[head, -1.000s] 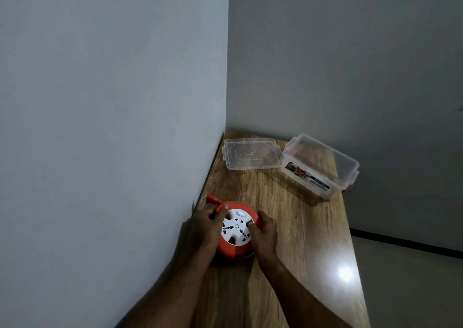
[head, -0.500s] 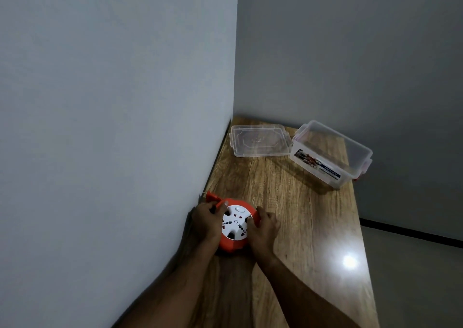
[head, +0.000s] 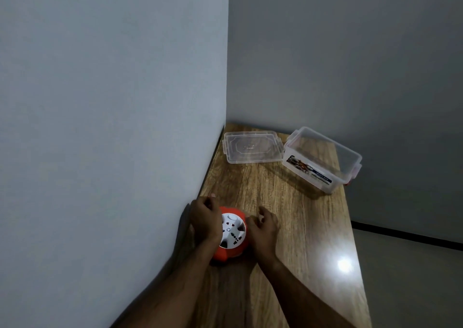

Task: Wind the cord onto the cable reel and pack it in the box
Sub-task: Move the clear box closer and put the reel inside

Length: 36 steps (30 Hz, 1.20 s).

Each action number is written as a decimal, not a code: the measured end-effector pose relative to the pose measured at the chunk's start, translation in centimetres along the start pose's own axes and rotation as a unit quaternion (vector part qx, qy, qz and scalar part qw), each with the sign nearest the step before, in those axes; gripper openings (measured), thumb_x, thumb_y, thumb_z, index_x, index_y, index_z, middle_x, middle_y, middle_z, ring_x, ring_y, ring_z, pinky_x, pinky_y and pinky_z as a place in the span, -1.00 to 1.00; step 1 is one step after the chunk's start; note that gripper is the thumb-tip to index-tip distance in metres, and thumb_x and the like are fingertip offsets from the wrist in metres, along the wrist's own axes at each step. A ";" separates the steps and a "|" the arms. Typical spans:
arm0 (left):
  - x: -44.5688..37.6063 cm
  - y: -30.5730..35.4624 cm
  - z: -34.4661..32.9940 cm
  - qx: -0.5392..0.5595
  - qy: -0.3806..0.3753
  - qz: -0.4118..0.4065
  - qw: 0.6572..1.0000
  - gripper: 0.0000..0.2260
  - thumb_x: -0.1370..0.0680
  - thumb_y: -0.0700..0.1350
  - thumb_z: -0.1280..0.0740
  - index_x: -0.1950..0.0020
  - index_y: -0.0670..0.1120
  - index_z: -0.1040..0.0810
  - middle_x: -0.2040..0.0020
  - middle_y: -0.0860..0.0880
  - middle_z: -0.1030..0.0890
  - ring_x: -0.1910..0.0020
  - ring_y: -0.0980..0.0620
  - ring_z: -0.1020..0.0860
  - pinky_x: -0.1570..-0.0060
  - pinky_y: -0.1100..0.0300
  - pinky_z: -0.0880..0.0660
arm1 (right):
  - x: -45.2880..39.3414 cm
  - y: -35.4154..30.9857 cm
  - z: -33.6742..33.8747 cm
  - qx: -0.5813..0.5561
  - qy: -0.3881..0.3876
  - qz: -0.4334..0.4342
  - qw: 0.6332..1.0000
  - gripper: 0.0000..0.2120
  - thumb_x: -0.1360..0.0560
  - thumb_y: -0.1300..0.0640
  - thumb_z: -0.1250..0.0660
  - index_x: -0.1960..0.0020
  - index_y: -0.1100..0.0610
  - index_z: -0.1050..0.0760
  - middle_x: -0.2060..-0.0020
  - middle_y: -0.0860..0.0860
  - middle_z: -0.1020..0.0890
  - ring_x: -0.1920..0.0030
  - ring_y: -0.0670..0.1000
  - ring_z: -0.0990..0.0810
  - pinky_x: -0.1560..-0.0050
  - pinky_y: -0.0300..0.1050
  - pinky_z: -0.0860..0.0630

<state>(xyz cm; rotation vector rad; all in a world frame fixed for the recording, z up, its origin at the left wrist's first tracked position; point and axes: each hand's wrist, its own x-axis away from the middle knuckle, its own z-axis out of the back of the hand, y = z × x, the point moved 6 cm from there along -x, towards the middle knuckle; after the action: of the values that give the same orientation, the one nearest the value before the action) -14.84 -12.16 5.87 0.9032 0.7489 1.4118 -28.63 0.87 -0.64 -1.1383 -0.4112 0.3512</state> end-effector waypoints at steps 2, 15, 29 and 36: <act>-0.8 0.9 -1.5 0.054 -0.017 -0.013 0.998 -0.85 -0.64 -0.03 -0.36 -0.03 -0.11 -0.60 0.11 -0.04 -0.67 0.10 -0.01 -0.65 0.21 0.26 -0.52 | -0.9 -0.7 1.2 -0.014 0.021 -0.003 1.000 -0.46 -0.54 0.03 -0.43 -0.47 0.04 -0.39 -0.37 -0.01 -0.44 -0.37 0.05 -0.42 -0.33 0.17 -0.49; -3.5 13.0 -13.9 0.107 -0.153 -0.077 0.979 -0.62 -0.62 -0.06 -0.39 -0.36 -0.25 -0.51 -0.25 -0.20 -0.63 -0.23 -0.18 -0.60 -0.15 0.10 -0.48 | -10.8 -5.3 14.9 -0.050 0.172 0.055 0.982 -0.51 -0.52 0.07 -0.45 -0.42 0.03 -0.43 -0.32 0.05 -0.45 -0.38 0.13 -0.42 -0.37 0.10 -0.43; -5.5 19.3 -26.3 0.060 -0.239 -0.071 0.967 -0.57 -0.67 0.05 -0.30 -0.43 -0.20 -0.49 -0.37 -0.20 -0.58 -0.34 -0.22 -0.54 -0.22 0.07 -0.44 | -20.8 -3.0 24.7 -0.018 0.265 0.001 0.964 -0.43 -0.55 0.14 -0.43 -0.51 0.20 -0.36 -0.43 0.14 -0.41 -0.47 0.14 -0.30 -0.41 0.08 -0.32; -7.8 19.3 -31.6 0.038 -0.290 -0.057 0.954 -0.58 -0.67 0.09 -0.28 -0.39 -0.19 -0.54 -0.32 -0.16 -0.61 -0.27 -0.18 -0.57 -0.07 0.15 -0.41 | -24.6 0.0 24.1 -0.112 0.241 -0.048 0.963 -0.44 -0.55 0.17 -0.44 -0.50 0.15 -0.36 -0.36 0.12 -0.47 -0.33 0.14 -0.49 -0.16 0.01 -0.58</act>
<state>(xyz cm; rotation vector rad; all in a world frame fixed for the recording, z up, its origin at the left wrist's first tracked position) -52.14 -18.43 6.66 1.2395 0.3985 0.9433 -61.75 8.55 4.65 -1.3734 -0.0744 -0.0652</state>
